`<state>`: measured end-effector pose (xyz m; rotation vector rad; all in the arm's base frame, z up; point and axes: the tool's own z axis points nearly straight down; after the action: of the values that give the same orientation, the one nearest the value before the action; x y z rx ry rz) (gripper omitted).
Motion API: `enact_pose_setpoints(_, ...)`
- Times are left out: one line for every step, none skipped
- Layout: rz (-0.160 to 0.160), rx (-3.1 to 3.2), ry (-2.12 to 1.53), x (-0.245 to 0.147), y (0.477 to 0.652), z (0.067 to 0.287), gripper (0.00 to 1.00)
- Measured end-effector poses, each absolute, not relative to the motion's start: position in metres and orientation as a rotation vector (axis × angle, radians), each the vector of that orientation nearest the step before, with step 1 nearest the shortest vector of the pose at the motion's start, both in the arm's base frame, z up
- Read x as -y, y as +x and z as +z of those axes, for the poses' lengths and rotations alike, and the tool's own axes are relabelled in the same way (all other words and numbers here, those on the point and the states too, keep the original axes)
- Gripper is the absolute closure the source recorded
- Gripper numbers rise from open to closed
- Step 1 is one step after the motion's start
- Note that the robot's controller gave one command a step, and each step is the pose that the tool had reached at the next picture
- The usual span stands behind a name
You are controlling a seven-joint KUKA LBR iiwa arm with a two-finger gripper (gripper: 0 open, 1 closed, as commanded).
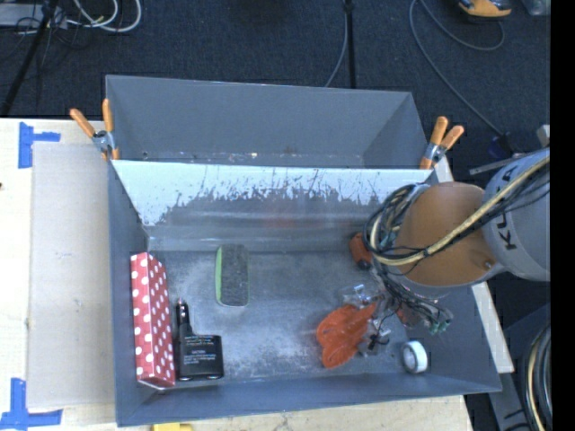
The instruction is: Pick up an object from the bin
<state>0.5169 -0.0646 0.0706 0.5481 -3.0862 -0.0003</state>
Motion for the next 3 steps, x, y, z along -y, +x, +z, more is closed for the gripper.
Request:
enact_pose_setpoints(0.000,3.086,0.549,0.065,0.517,0.071,1.00)
enact_pose_setpoints(-0.001,3.082,0.573,0.065,0.521,0.071,1.00)
enact_pose_setpoints(-0.001,3.099,0.459,0.057,0.555,0.071,1.00)
